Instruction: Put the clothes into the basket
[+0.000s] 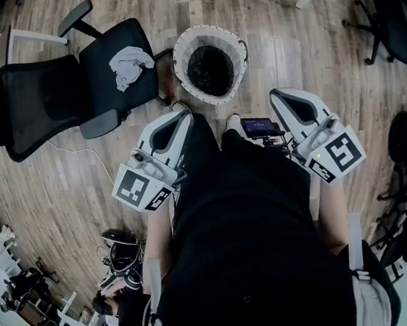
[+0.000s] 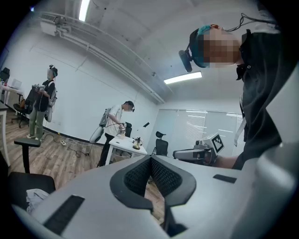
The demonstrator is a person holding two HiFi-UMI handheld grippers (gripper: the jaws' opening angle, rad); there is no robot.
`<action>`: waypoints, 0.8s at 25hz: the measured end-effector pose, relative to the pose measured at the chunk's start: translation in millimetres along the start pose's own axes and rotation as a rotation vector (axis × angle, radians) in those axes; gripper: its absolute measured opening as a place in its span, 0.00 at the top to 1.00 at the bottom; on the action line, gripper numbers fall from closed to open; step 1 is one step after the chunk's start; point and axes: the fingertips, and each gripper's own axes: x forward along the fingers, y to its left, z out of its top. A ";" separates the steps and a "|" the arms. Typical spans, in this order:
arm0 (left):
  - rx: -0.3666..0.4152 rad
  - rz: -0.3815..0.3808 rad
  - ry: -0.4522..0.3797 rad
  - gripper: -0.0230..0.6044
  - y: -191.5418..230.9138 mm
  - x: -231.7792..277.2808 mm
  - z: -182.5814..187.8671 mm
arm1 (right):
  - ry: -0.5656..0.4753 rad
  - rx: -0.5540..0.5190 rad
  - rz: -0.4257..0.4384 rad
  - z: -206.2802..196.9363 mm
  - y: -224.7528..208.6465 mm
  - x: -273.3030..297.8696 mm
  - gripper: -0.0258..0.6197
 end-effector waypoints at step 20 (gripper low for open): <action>0.014 0.067 0.029 0.95 -3.9 13.9 -12.5 | -0.023 0.056 -0.057 -12.7 -22.4 -22.1 0.94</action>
